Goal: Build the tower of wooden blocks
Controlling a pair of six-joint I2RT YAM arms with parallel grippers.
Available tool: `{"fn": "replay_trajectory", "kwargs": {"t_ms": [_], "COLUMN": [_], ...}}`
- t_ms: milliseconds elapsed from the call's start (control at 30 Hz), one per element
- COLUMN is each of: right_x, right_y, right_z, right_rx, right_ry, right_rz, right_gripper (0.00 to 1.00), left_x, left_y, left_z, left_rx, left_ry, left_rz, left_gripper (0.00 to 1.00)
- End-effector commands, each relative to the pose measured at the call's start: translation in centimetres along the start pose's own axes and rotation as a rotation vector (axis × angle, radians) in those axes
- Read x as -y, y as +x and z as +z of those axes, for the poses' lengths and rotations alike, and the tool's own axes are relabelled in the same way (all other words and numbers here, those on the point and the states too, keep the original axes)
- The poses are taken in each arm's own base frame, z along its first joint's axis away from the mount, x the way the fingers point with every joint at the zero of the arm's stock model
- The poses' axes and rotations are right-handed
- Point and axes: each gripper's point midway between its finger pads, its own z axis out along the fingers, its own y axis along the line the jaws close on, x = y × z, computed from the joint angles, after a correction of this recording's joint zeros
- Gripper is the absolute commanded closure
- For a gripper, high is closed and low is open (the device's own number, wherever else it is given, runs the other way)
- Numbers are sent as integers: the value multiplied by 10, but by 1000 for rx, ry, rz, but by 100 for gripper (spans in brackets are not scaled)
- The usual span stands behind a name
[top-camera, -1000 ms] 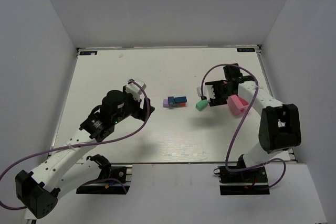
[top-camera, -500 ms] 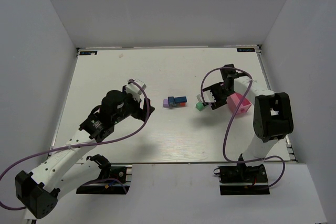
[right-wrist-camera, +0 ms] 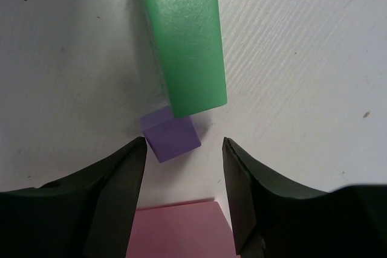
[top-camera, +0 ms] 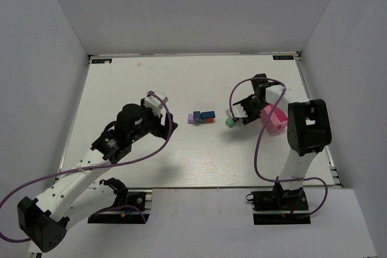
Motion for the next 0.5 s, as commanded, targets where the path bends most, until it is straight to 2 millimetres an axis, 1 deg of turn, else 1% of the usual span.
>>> {"fn": "replay_trajectory", "kwargs": {"t_ms": [0, 200, 367, 467], "right_x": [7, 6, -5, -11], "right_y": [2, 3, 3, 3], "right_z": [-2, 3, 9, 12], "right_rx": [0, 5, 23, 25], "right_ry": [-12, -49, -108, -137], "right_rz": [-8, -5, 2, 1], "right_gripper": [41, 45, 48, 48], "left_x": [1, 1, 1, 1], "left_y": [-14, -14, -14, -14], "left_z": [-6, -6, -6, -6], "left_rx": [37, 37, 37, 37], "left_ry": [3, 3, 3, 3], "left_rz": [5, 5, 5, 5], "left_gripper": [14, 14, 14, 14]}}
